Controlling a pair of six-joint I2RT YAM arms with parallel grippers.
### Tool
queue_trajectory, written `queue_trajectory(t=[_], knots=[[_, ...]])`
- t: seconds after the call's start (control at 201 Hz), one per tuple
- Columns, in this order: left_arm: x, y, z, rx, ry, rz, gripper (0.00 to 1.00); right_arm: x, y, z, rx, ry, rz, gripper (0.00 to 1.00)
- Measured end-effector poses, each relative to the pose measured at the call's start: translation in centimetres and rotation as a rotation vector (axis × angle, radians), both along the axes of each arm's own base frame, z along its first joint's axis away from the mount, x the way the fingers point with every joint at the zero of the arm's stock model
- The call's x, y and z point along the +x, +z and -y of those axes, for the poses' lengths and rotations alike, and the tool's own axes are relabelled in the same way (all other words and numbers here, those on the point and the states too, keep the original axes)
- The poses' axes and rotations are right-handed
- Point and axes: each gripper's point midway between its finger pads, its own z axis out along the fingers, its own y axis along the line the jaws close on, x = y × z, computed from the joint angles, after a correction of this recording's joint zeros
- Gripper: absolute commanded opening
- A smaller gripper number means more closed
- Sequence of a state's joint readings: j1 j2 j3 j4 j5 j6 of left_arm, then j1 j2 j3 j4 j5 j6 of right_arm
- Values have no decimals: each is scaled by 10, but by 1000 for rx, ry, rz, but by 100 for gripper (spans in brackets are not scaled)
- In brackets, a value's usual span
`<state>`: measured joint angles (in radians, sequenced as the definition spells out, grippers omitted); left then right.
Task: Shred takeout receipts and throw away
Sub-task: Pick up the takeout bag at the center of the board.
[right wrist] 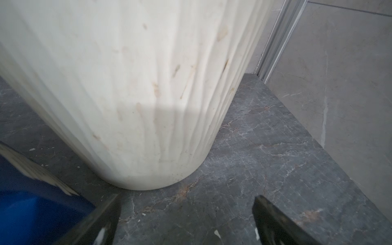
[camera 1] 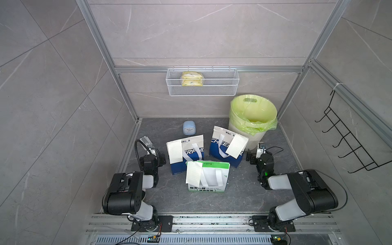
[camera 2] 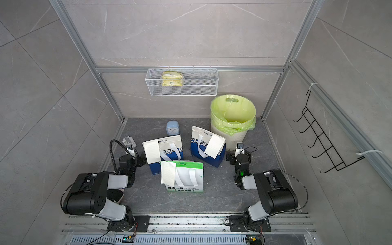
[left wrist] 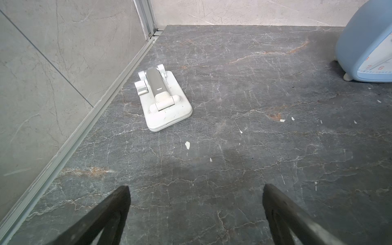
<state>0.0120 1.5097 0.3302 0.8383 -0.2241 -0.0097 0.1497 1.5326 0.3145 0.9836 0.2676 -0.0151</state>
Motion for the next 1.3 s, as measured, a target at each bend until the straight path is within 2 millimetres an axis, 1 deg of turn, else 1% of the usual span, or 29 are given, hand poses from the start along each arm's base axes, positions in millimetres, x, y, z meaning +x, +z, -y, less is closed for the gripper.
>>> queue_trajectory(t=[0.707,0.777,0.836,0.886,0.941,1.011,1.055,1.065,1.085,1.13,1.185,1.25,1.299], knots=[[0,0,0,0,0,0,100,0,0,0,1,2,0,100],[-1,1,0,0,2,-1,100,-1,3,-1,-1,-1,6,100],[-6,6,-2,-8,15,-20,100,-6,13,-2,-5,-4,9,100],[-9,21,-5,-17,40,-17,100,-11,32,-2,10,-16,29,100],[-10,48,-12,-41,97,8,100,-14,55,2,37,-47,36,100],[-13,100,-22,-106,195,84,100,-11,89,8,90,-108,33,100],[-20,136,-29,-169,263,143,100,-7,106,13,136,-160,8,100],[-22,141,-29,-179,271,150,100,-7,109,13,143,-169,4,100],[-27,156,-32,-208,300,180,100,-5,116,16,161,-193,-10,100],[-39,183,-35,-268,340,238,100,-5,122,18,191,-234,-49,100],[-57,201,-35,-323,354,279,100,-8,124,20,219,-268,-107,100],[-77,207,-32,-373,348,287,99,-16,116,20,234,-281,-178,100],[-92,207,-27,-408,334,275,95,-26,109,19,241,-278,-228,100]])
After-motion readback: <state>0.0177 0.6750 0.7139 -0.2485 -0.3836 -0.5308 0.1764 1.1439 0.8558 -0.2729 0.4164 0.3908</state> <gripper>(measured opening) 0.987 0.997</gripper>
